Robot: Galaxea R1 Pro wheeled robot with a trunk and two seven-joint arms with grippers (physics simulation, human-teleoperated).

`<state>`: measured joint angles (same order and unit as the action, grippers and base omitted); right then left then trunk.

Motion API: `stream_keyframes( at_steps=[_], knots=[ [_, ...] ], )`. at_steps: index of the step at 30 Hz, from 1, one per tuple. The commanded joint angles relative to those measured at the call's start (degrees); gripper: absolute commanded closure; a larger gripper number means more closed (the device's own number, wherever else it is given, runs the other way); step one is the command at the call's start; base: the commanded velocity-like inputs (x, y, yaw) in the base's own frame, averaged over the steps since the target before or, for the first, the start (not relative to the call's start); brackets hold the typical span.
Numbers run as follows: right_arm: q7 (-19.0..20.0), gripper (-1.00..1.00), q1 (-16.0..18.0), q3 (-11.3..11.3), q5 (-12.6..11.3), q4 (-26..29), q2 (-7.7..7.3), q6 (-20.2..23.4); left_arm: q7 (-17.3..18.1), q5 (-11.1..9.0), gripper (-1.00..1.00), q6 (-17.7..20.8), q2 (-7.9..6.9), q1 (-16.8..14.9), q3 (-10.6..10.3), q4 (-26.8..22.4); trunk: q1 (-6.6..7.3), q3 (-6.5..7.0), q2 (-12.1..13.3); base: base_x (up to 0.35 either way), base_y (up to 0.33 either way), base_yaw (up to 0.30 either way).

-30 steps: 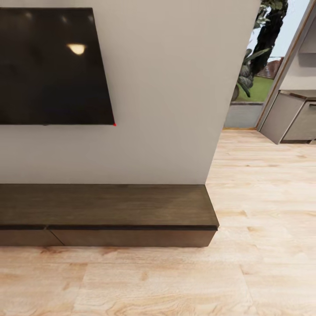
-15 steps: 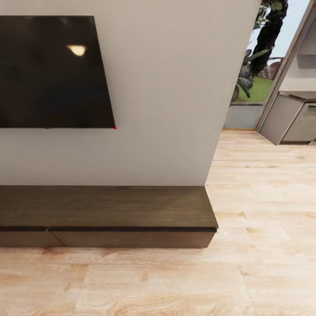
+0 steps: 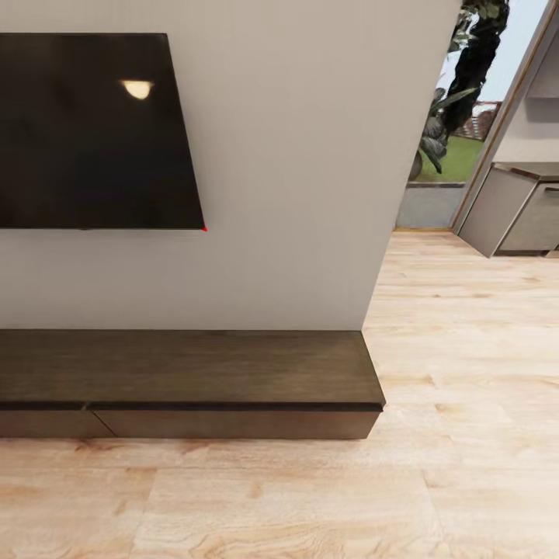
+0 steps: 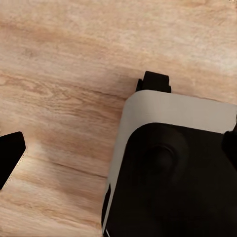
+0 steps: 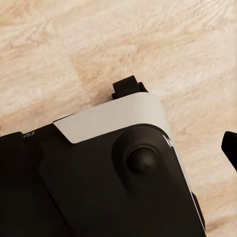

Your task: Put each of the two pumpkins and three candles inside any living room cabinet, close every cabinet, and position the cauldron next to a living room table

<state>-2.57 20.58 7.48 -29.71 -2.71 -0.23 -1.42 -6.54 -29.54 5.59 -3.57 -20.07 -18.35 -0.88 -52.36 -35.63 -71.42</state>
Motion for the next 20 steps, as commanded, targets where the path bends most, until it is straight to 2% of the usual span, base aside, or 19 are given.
stream_keyframes(
  at_steps=[1, 4, 9, 20],
  knots=[
    [0.0, -1.0, 0.07, 0.53, -0.35, -0.1, 0.08, -0.28, -0.31, -0.55, -1.0, 0.26, -0.25, 0.09, -0.48, -0.12, 0.0, -0.04, -0.03, 0.0, 0.0, 0.0],
    [0.01, -1.0, 0.07, 0.58, -0.25, -0.06, 0.16, -0.84, -0.43, -0.57, -1.0, 0.17, -0.57, 0.68, -0.46, -0.16, 0.0, -0.04, -0.03, 0.0, 0.0, 0.0],
    [0.02, -1.0, 0.07, 0.61, -0.35, -0.05, 0.38, -1.25, -0.47, -0.83, -1.0, 0.12, -0.15, 1.45, -0.46, -0.14, 0.0, -0.04, -0.03, 0.0, 0.0, 0.0],
    [0.02, -1.0, 0.07, 0.6, -0.35, -0.06, 0.4, -1.3, -0.46, -0.78, -1.0, 0.12, -0.39, 1.67, -0.46, -0.17, 0.0, -0.04, -0.03, 0.0, 0.0, 0.0]
  ],
)
